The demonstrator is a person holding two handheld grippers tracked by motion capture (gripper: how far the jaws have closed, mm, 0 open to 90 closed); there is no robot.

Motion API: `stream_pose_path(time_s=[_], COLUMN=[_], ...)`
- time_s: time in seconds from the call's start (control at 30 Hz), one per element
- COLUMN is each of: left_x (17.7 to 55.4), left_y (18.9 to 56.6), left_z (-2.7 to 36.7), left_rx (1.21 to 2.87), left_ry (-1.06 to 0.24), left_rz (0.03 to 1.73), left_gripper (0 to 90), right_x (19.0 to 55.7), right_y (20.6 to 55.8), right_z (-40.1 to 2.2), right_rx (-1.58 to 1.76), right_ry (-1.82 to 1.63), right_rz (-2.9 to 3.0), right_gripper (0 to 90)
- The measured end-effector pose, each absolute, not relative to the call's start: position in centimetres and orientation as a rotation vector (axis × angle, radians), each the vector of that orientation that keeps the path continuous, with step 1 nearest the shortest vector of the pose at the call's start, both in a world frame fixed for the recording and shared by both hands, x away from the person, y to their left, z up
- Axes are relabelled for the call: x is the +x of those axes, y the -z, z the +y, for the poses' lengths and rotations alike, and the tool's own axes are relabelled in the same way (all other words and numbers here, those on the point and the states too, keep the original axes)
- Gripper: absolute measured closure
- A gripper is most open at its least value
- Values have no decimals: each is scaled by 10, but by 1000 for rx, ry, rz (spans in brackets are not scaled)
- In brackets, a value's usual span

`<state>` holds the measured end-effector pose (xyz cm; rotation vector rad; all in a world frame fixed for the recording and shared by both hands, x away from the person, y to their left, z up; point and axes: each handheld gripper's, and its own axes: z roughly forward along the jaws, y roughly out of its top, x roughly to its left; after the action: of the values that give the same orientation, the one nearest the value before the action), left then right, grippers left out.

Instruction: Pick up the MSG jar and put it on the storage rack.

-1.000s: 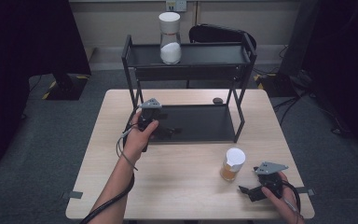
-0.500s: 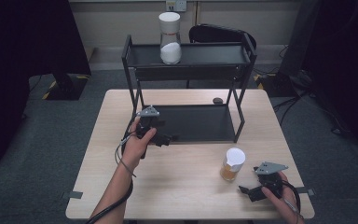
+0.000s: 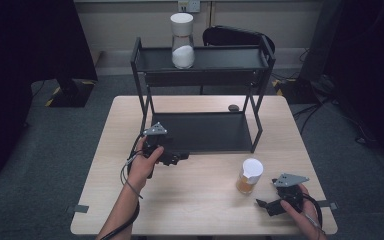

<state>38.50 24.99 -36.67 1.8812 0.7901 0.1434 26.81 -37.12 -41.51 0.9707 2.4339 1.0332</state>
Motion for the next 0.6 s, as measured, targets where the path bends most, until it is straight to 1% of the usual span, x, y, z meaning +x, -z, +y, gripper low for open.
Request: stream_pose_path(time_s=[0.6], left_x=[366], left_y=[397], left_z=[270], left_rx=[1869], left_ry=[-134], left_rz=[834], left_gripper=[10], right_x=[268], right_y=[415], right_z=[-371], right_rx=[972], right_ry=[-1033], right_rz=[2433], right_gripper=[0])
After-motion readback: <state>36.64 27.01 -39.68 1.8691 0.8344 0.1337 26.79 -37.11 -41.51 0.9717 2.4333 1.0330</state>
